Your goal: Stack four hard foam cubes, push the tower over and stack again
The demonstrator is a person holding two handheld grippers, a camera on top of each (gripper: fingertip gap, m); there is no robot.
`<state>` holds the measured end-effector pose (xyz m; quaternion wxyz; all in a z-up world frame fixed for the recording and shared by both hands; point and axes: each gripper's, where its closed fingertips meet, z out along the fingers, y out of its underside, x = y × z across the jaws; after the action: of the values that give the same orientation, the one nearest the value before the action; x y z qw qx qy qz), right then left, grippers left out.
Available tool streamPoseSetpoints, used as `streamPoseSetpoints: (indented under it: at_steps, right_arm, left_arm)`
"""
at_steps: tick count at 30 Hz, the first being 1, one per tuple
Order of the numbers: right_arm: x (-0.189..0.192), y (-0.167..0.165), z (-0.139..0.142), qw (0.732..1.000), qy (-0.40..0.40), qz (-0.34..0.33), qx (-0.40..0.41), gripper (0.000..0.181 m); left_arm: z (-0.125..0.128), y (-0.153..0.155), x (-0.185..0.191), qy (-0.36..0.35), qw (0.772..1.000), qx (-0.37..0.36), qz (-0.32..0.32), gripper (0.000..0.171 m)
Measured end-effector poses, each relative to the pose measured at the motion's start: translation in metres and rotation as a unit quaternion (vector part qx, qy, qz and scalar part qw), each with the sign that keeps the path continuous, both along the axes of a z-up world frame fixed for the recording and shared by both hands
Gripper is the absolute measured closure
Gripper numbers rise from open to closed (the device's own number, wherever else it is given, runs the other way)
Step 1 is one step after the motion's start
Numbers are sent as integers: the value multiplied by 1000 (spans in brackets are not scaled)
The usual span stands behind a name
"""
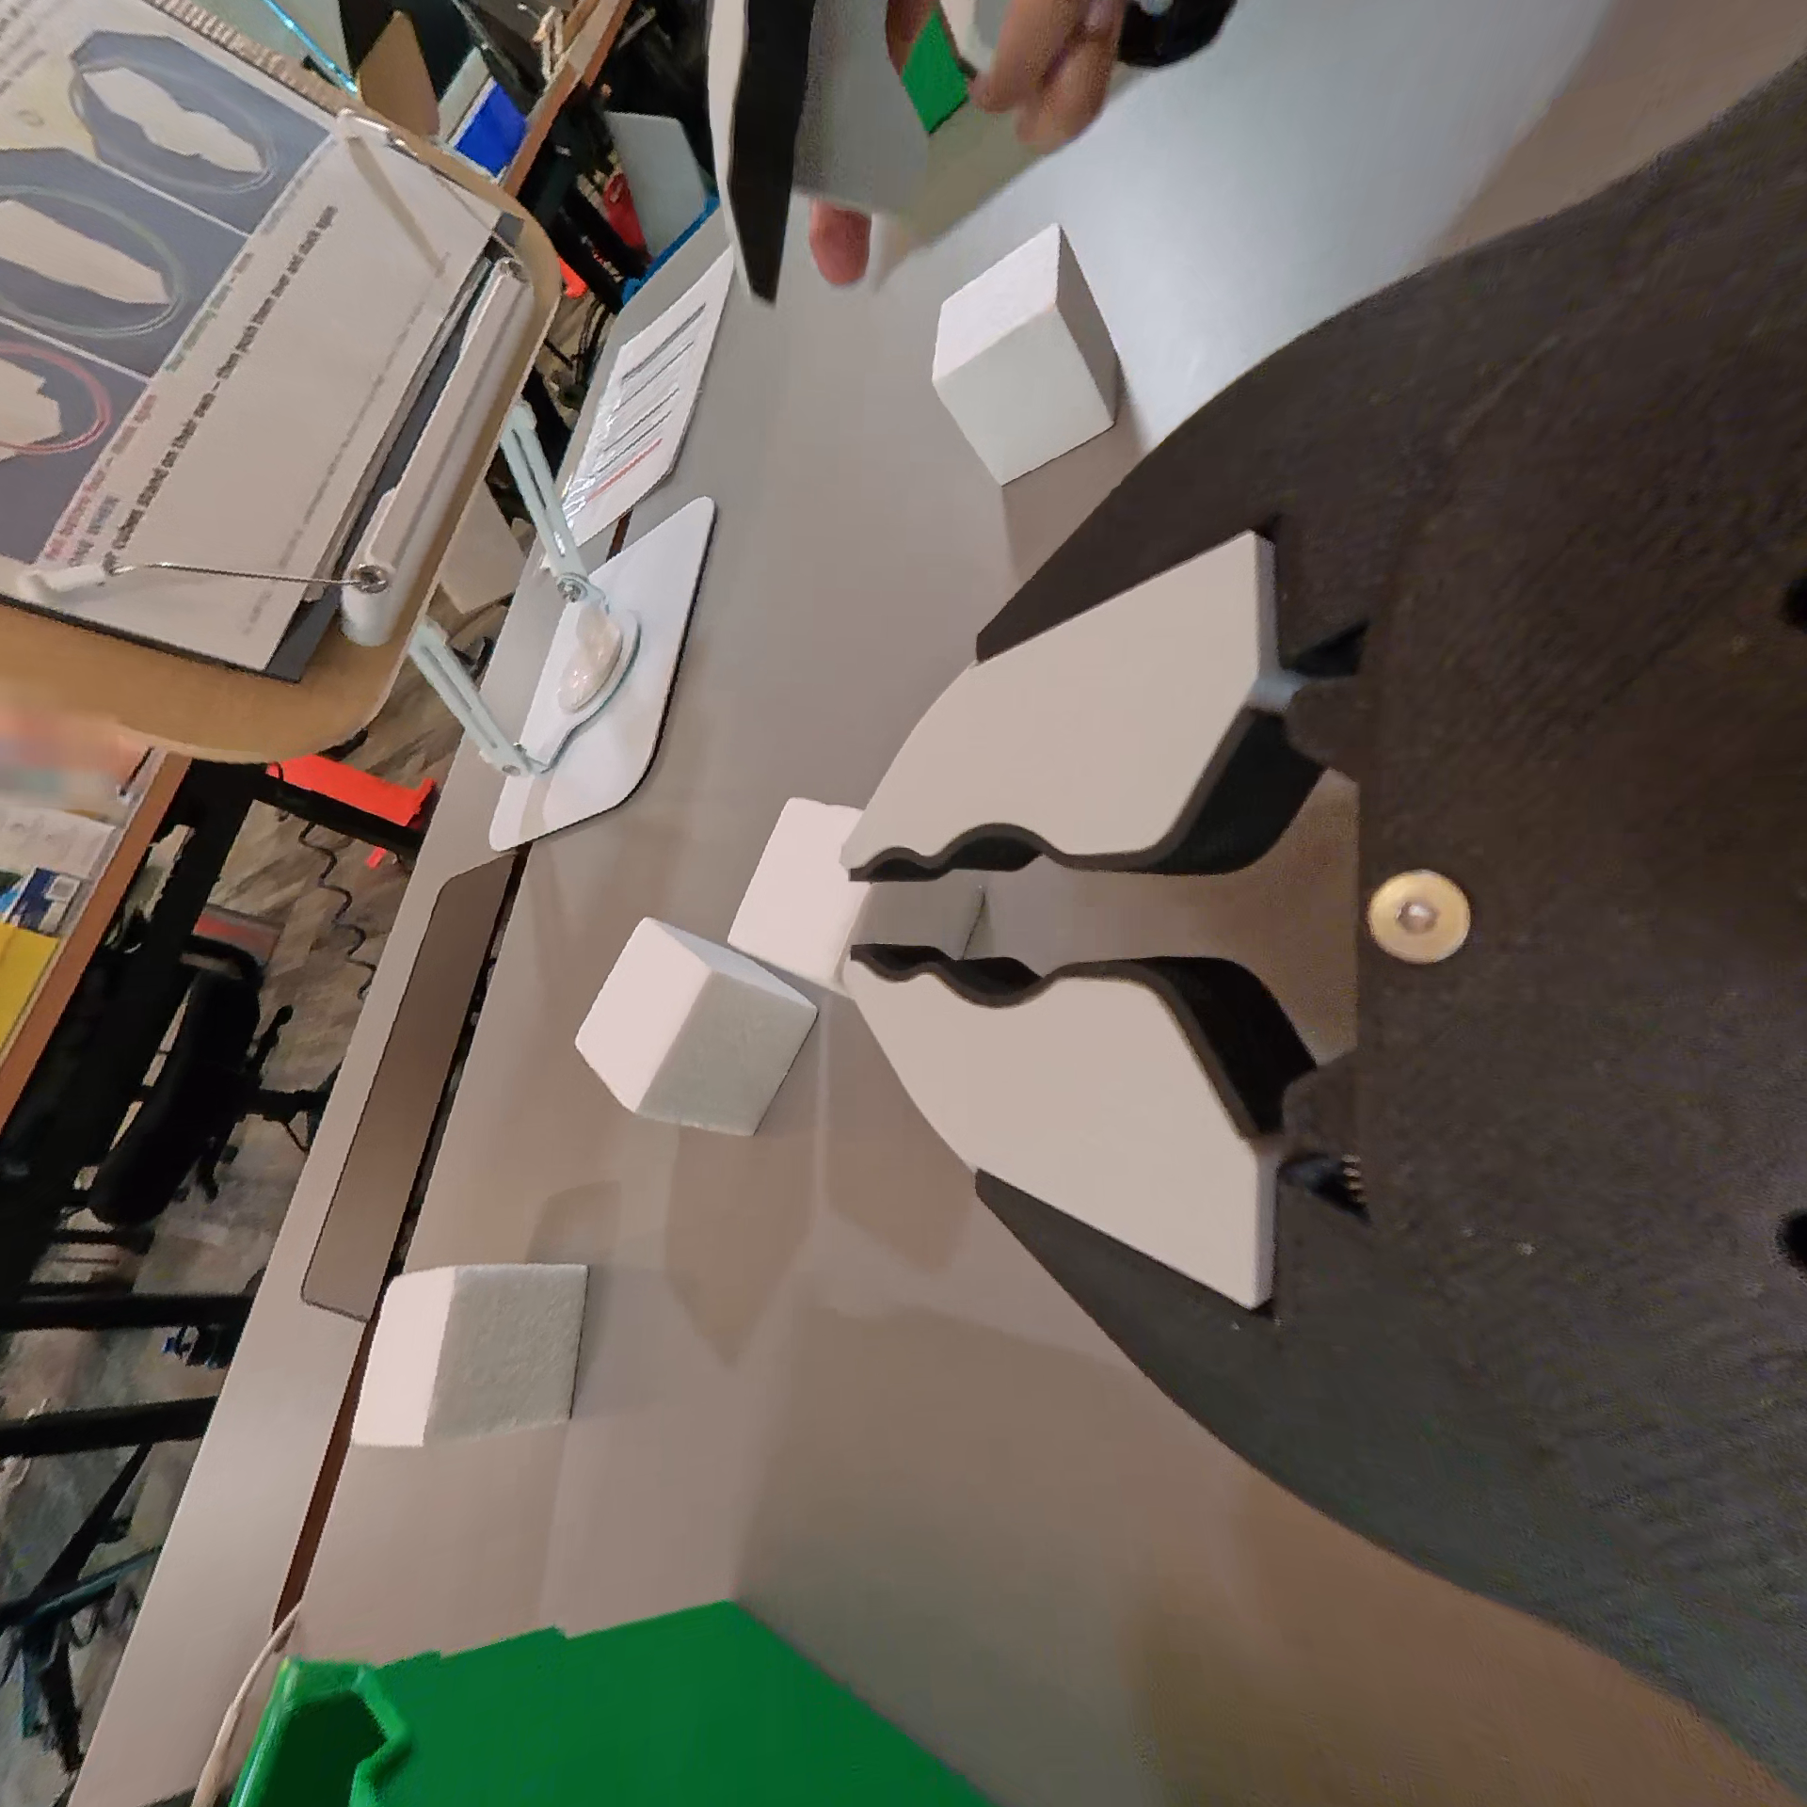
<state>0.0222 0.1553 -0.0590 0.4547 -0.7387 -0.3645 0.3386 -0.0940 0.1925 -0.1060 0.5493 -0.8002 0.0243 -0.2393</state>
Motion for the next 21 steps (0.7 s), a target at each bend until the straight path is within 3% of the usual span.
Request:
streamPoseSetpoints:
  at_steps: [3, 6, 10, 13, 15, 18, 21]
  right_arm:
    - [-40, 29, -21, 996, -76, -37, 9, 105]
    - [-54, 64, -70, 976, -199, -87, 19, 102]
    - [-71, 69, -121, 964, -252, -87, -12, 114]
    - [-71, 66, -111, 969, -222, -110, 14, 151]
    - [-68, 58, -95, 973, -201, -110, 33, 159]
    - [-61, 49, -81, 977, -193, -88, 36, 133]
    - [-60, 61, -78, 979, -182, -86, 32, 110]
  left_arm:
    - [3, 1, -7, -7, 1000, 6, 11, 159]
    - [2, 1, -13, -7, 1000, 0, 15, 158]
    - [1, -1, -12, -30, 999, -12, 1, 158]
    - [0, -3, -5, -46, 999, -21, -13, 158]
    - [0, -3, -3, -48, 998, -21, -18, 158]
    - [1, -3, -2, -51, 998, -20, -17, 158]
    - [2, -2, -4, -59, 998, -19, -9, 159]
